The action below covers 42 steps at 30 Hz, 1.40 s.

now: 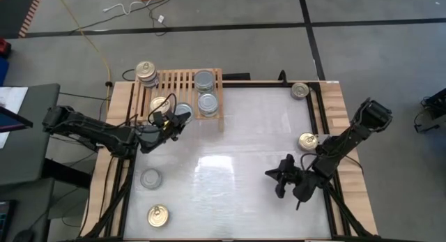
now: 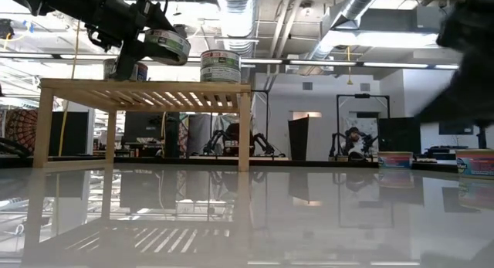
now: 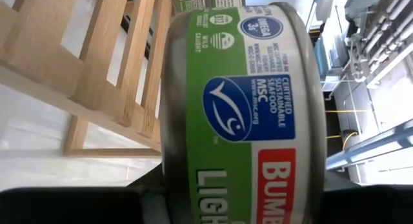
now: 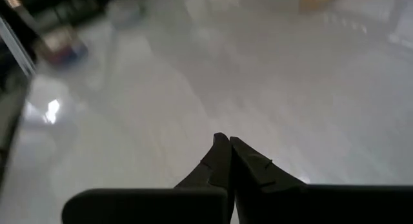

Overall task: Stack canned seafood by type on shelf
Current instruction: Put the green tuna can on the shelf

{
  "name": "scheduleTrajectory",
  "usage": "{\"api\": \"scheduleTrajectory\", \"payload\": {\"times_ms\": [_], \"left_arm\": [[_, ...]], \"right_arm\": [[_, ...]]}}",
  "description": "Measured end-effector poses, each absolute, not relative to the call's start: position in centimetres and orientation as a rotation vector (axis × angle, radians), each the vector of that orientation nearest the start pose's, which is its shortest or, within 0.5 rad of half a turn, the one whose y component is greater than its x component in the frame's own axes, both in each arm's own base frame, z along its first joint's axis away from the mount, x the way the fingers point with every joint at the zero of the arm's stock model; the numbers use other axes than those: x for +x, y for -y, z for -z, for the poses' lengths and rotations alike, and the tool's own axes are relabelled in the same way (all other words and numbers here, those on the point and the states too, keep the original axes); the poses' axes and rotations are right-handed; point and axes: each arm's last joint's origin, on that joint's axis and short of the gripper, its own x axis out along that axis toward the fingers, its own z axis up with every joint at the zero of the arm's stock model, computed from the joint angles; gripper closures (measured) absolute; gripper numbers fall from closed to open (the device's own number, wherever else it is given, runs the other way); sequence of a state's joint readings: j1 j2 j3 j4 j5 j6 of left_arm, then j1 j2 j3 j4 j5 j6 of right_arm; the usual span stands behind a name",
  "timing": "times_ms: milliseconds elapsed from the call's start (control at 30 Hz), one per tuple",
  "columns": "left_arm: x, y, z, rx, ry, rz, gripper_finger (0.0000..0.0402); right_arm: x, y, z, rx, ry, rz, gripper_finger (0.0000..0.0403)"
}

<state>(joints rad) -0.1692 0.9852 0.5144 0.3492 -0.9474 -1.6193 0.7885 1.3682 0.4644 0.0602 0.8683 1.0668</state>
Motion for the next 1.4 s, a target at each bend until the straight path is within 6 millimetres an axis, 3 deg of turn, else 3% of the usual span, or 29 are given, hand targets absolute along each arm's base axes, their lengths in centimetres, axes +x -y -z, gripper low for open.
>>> {"api": "scheduleTrajectory", "payload": {"times_ms": [167, 300, 500, 833, 1067, 1400], "left_arm": [[20.5, 1.1, -25.5, -1.431, 0.524, -0.684, 0.0263], [20.4, 0.8, -25.1, -1.348, 0.480, -0.735, 0.0263], [20.2, 0.3, -24.0, -1.228, 0.376, -0.837, 0.0262], [20.2, 0.3, -24.2, -1.404, 0.465, -0.804, 0.0262], [20.2, 0.4, -23.8, -1.408, 0.420, -0.813, 0.0262], [20.2, 0.4, -23.8, -1.560, 0.475, -0.783, 0.0262]], "right_arm": [[19.5, -13.9, -16.2, 0.417, -0.266, 0.331, 0.0377], [21.5, -12.6, -17.9, 0.391, -0.169, 0.310, 0.0385], [25.4, -11.0, -19.8, 0.369, -0.191, 0.222, 0.0384], [31.0, -12.1, -19.4, 0.239, -0.295, 0.185, 0.0384], [31.6, -12.4, -19.3, 0.223, -0.331, 0.176, 0.0374], [31.6, -12.3, -19.4, 0.224, -0.328, 0.178, 0.0378]]}}
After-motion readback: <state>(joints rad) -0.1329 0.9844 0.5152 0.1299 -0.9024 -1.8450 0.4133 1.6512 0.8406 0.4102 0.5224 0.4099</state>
